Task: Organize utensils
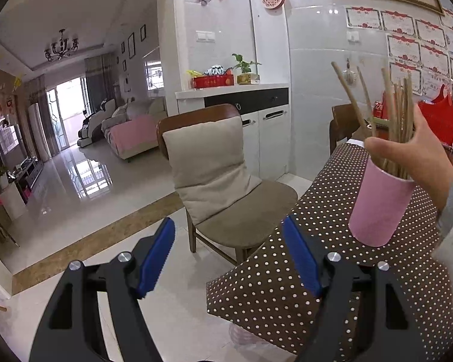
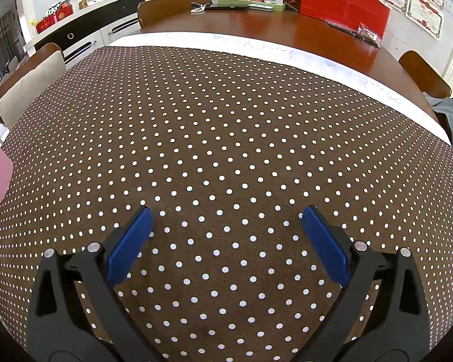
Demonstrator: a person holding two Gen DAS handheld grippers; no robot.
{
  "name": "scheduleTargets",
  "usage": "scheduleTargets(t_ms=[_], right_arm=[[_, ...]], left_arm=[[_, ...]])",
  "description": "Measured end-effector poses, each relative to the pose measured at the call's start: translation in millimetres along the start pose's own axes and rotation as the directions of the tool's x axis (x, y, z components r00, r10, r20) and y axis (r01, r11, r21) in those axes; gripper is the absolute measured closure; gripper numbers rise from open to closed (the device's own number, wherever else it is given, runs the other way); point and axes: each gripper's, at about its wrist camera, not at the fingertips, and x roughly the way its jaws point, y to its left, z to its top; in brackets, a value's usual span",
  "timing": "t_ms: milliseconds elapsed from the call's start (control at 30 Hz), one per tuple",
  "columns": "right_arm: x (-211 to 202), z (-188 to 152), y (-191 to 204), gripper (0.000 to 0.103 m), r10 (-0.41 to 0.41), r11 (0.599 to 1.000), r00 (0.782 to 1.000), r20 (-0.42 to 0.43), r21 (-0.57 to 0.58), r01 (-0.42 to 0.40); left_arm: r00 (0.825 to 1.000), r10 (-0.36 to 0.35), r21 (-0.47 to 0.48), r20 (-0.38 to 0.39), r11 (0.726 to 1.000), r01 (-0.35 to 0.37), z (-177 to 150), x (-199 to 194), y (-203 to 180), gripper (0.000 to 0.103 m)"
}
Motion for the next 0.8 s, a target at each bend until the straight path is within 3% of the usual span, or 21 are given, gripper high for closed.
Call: scheduleTargets(t_ms=[400, 800], right_arm=[[0, 1, 0, 0.006, 0.000, 1.000, 1.000, 0.000, 0.000, 0.000], [0, 0, 0, 0.006, 0.000, 1.000, 1.000, 0.000, 0.000, 0.000]], left_arm=[[0.997, -0.072, 0.052, -0.039, 0.996, 0.074, -6, 19, -31, 0.030], [1.000, -0.027, 0.048, -0.007, 0.998, 0.027, -6, -8, -42, 0.030]])
